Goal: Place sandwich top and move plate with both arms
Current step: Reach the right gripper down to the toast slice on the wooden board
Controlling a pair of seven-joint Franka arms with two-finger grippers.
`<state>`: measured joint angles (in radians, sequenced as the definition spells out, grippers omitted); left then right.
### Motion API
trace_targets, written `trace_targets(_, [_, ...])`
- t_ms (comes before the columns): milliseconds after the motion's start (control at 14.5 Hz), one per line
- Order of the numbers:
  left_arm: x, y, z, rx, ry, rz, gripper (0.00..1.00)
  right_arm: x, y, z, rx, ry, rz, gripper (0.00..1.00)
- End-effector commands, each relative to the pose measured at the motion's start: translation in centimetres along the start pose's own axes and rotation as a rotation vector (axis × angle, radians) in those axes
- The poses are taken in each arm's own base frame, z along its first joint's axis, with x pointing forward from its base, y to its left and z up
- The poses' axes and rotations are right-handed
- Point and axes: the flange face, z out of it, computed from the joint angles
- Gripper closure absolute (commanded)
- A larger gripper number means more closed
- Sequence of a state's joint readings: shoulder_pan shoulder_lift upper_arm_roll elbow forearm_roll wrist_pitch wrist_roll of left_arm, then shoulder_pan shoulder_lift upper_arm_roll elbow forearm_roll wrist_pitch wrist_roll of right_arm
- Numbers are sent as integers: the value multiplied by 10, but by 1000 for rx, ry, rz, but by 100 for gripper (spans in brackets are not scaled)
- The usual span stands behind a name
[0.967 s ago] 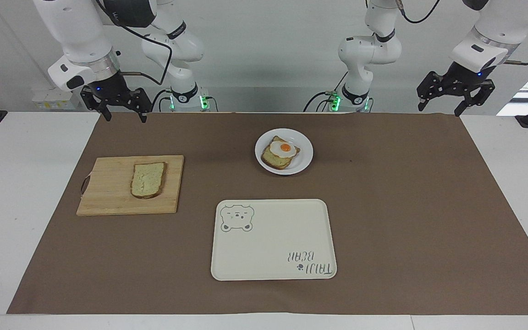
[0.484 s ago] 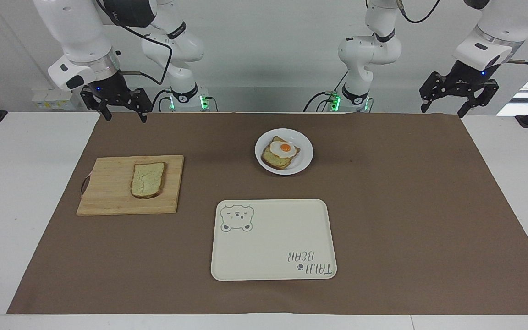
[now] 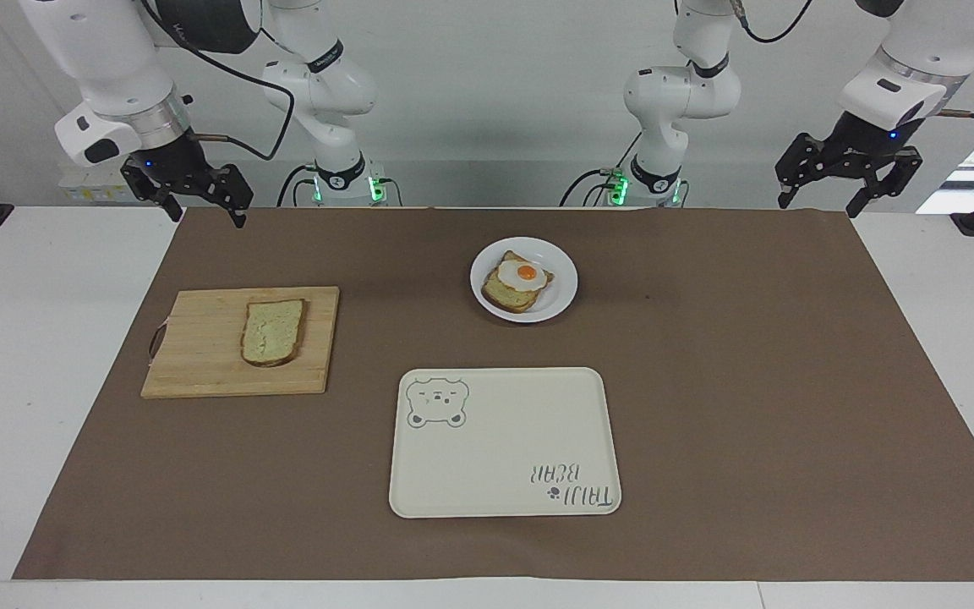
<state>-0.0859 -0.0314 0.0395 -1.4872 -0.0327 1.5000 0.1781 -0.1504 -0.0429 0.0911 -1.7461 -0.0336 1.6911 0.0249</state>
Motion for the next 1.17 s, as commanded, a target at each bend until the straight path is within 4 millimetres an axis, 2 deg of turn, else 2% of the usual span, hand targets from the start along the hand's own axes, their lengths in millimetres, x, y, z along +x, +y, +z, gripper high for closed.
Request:
trace_targets(0, [-5,0,-1,2,13,-13,0,-8,1,37,14,6,-50,0])
trace_targets(276, [-7,-2,-1,1,8,-10,0,-8,20,76,16,-4,-110,0])
trace_targets(346, [-8,-7,-1,1,5,-22,0,-8,28,87,19,-2,-114,0])
trace_targets(553, [-10,-13,-2,1,3,-33,0,-6,30,123,24,-7,-166,0])
trace_targets(829, [-11,-15,-1,0,-2,-36,0,-9,34,167,22,16,-179,7])
trace_targets(898, [-11,-15,-1,1,0,-36,0,-8,37,183,29,-2,-174,10])
trace_targets(1106, [-11,-15,-1,1,0,-34,0,-7,45,207,30,8,-168,19])
